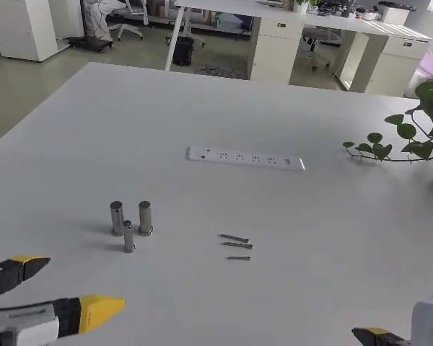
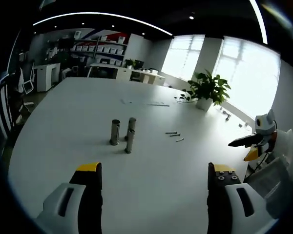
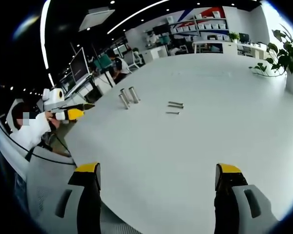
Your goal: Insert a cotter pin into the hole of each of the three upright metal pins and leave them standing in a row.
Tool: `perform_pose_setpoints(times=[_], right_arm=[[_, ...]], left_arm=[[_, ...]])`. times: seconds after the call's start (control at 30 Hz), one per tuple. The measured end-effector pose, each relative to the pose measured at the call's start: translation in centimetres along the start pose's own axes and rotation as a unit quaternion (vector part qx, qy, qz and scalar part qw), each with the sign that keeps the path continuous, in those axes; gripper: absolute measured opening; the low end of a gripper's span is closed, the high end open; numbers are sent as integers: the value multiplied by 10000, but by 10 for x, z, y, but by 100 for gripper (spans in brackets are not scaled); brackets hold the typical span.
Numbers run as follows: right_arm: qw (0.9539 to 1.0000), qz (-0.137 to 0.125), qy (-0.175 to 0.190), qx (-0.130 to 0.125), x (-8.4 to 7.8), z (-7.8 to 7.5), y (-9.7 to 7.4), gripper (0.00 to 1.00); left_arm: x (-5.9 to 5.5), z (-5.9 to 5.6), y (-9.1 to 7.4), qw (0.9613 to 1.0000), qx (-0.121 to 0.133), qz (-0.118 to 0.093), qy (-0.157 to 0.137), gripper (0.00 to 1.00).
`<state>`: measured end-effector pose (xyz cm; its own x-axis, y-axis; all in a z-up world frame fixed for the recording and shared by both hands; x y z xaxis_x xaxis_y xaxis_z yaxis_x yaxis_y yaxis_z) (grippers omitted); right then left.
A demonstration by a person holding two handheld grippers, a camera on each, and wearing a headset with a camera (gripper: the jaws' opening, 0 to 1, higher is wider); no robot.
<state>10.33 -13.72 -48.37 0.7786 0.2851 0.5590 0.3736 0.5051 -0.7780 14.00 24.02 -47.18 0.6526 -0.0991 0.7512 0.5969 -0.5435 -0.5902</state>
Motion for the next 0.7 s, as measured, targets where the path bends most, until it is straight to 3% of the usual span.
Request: perform_pose_setpoints(times=[0.1, 0.37, 0.47, 0.53, 0.7], right_arm=[[10000, 0, 16, -4, -1, 0, -1, 96], [10000, 57, 15, -31, 0, -1, -1, 96], [10000, 73, 10, -33, 1, -2, -1, 96], [10000, 81, 28, -33, 1, -2, -1, 96], [9999, 117, 50, -56, 0, -2, -1, 96]], left_arm=[[11, 1, 7, 9995, -252, -203, -43, 87], [31, 14, 31, 9992, -200, -282, 209, 74], [33, 22, 47, 9991, -94, -112, 406, 65], [31, 26, 56, 9994, -164, -60, 310, 62], [27, 35, 81, 9993, -16, 199, 324, 56]])
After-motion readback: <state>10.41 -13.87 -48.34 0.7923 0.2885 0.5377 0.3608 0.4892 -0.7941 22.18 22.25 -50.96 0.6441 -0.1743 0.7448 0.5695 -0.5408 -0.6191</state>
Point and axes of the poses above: the centre of the closed fingertips' face, and the gripper's own axes: y roughly forward along the fingers, z roughly to its left, x roughly out of its top, the point moved 10 cm from there along -y, roughly backward along the fingers, and after that the axes turned 12 degrees about z, right-handed, at the moved point
